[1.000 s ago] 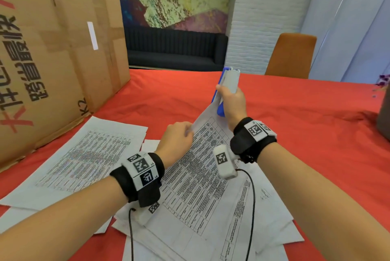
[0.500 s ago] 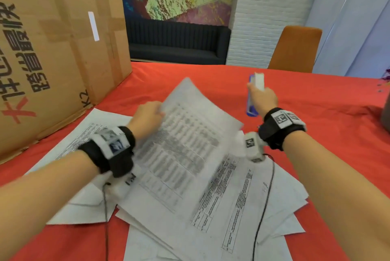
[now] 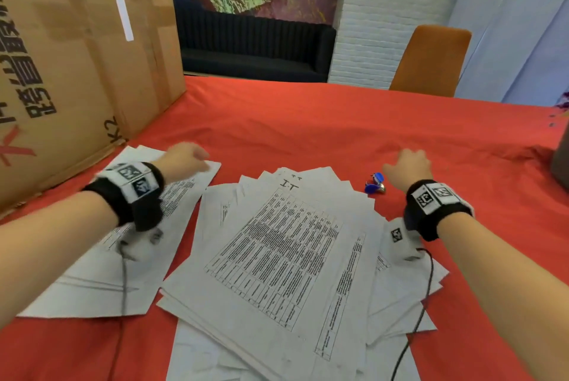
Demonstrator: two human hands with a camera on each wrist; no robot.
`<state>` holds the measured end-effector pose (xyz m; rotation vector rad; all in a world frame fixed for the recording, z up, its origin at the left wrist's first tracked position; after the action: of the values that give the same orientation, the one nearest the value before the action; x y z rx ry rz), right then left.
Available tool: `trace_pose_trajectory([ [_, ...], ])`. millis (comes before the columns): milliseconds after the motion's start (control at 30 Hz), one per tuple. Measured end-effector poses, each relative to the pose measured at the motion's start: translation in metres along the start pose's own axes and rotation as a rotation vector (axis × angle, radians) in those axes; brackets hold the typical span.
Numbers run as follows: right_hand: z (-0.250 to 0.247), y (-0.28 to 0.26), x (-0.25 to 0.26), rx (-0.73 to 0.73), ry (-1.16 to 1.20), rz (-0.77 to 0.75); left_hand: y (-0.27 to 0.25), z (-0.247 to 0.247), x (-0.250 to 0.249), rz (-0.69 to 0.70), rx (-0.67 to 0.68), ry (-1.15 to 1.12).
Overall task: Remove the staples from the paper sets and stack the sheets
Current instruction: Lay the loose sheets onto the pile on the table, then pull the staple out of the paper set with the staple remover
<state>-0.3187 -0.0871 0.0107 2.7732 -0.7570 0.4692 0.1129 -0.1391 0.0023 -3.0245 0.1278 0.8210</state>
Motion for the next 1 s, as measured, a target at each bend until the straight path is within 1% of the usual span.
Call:
trace_pose_trajectory([
  [33,0.008,-0.008,0.022,0.092,0.046,-0.095,-0.004,0.021,-0.018,0.019,0.104,-0.086],
  [67,0.019,-0.018,0.039,0.229,0.052,-0.160,-0.008,0.040,-0.033,0.024,0.200,-0.128],
  [100,0.034,-0.027,0.049,0.394,0.015,-0.175,-0.009,0.058,-0.044,0.024,0.282,-0.128],
  [133,0.048,-0.037,0.054,0.543,-0.061,-0.173,-0.011,0.072,-0.053,0.024,0.347,-0.079],
  [167,0.057,-0.045,0.057,0.640,-0.153,-0.182,-0.011,0.083,-0.058,0.023,0.394,-0.019],
  [200,0.063,-0.049,0.058,0.661,-0.231,-0.210,-0.012,0.089,-0.061,0.027,0.411,0.053],
  [267,0.072,-0.050,0.059,0.614,-0.284,-0.269,-0.012,0.092,-0.065,0.038,0.385,0.112],
  [367,0.081,-0.046,0.059,0.564,-0.175,-0.311,-0.015,0.090,-0.065,0.048,0.393,0.128],
  [467,0.077,-0.045,0.068,0.491,-0.041,-0.470,-0.020,0.085,-0.059,-0.021,0.425,0.101],
  [533,0.066,-0.046,0.076,0.508,0.073,-0.583,-0.020,0.078,-0.054,-0.035,0.397,0.113],
  [567,0.059,-0.048,0.081,0.533,0.141,-0.638,-0.019,0.073,-0.054,-0.003,0.352,0.112],
  [633,0.046,-0.050,0.091,0.593,0.304,-0.712,-0.019,0.061,-0.057,0.051,0.271,-0.032],
  [667,0.040,-0.052,0.096,0.634,0.372,-0.732,-0.019,0.058,-0.058,0.058,0.266,-0.142],
  [700,0.035,-0.055,0.101,0.677,0.434,-0.745,-0.018,0.056,-0.057,0.059,0.283,-0.258],
  [733,0.031,-0.057,0.104,0.721,0.494,-0.748,-0.020,0.056,-0.057,0.043,0.341,-0.362],
  [800,0.027,-0.055,0.107,0.788,0.575,-0.707,-0.028,0.061,-0.051,0.000,0.473,-0.541],
  [833,0.027,-0.049,0.104,0.789,0.563,-0.661,-0.033,0.066,-0.047,-0.045,0.528,-0.630],
  [867,0.027,-0.037,0.098,0.748,0.509,-0.597,-0.036,0.070,-0.043,-0.101,0.572,-0.698],
  [900,0.026,-0.021,0.088,0.654,0.415,-0.506,-0.039,0.075,-0.037,-0.152,0.609,-0.746],
  [967,0.016,0.010,0.059,0.410,0.122,-0.290,-0.046,0.085,-0.026,-0.260,0.648,-0.812],
  [1000,0.012,0.022,0.045,0.352,-0.027,-0.210,-0.048,0.090,-0.020,-0.304,0.654,-0.824],
])
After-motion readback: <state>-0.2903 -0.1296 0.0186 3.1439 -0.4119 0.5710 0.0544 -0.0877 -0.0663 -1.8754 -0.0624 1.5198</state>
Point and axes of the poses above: each hand's wrist, its own y-axis towards the middle knuckle, its own z-axis out of the palm, x = y × z, the point moved 5 cm from there along y, towards the middle knuckle, and after that the axes turned 4 degrees about y, right-handed, at the moved point
